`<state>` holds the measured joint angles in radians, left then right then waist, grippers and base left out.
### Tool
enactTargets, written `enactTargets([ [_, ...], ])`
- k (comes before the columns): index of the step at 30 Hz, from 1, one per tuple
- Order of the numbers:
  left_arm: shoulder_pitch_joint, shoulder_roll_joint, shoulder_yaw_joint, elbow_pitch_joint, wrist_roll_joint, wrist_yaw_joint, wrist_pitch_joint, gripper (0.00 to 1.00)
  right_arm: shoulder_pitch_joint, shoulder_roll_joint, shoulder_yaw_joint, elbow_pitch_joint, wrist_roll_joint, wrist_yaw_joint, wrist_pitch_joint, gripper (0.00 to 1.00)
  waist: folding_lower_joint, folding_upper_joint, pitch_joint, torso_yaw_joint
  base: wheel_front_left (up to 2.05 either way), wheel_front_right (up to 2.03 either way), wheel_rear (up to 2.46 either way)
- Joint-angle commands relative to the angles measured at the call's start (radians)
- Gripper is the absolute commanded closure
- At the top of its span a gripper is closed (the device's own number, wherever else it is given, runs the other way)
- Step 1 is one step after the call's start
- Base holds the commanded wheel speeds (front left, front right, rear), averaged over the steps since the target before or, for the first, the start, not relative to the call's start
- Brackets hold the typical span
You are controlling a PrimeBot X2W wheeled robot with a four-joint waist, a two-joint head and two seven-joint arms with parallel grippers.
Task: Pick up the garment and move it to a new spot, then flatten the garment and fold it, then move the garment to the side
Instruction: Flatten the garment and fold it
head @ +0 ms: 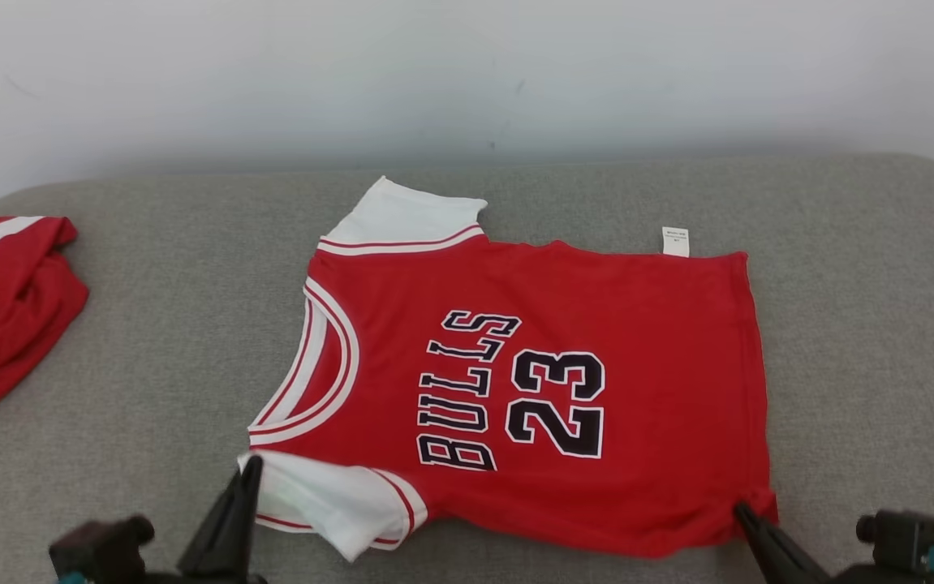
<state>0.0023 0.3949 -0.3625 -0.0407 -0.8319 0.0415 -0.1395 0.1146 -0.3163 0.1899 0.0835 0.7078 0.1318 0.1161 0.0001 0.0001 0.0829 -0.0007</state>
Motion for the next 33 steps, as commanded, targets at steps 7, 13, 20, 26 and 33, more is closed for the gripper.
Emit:
enactTargets([
  [7, -0.236, 0.001, -0.001, 0.162, 0.002, -0.055, 0.053, 1.0, -0.193, 0.02, -0.002, 0.101, 0.001, -0.002, 0.009, 1.0, -0.0001, -0.0001, 0.084, -0.056, 0.0, 0.0, 0.0],
  [13, -0.362, -0.012, -0.022, 0.314, 0.017, -0.1, 0.064, 1.0, -0.295, 0.031, 0.025, 0.187, -0.001, -0.002, -0.021, 1.0, -0.0001, -0.0001, 0.129, -0.079, 0.0, 0.0, 0.0],
  [20, -0.469, -0.026, -0.044, 0.513, 0.059, -0.139, -0.014, 0.59, -0.376, 0.039, 0.082, 0.285, 0.012, -0.002, -0.104, 0.0, -0.0001, -0.0001, 0.139, -0.094, 0.0, 0.0, 0.0],
  [26, -0.467, -0.039, -0.054, 0.57, 0.06, -0.16, -0.092, 0.0, -0.34, -0.008, 0.126, 0.305, -0.004, -0.002, -0.201, 0.0, -0.0001, -0.0001, 0.109, -0.077, 0.0, 0.0, 0.0],
  [33, -0.331, -0.016, -0.011, 0.497, 0.059, -0.154, -0.122, 0.0, -0.236, -0.045, 0.143, 0.286, -0.028, -0.002, -0.232, 0.0, -0.0001, -0.0001, 0.074, -0.053, 0.0, 0.0, 0.0],
])
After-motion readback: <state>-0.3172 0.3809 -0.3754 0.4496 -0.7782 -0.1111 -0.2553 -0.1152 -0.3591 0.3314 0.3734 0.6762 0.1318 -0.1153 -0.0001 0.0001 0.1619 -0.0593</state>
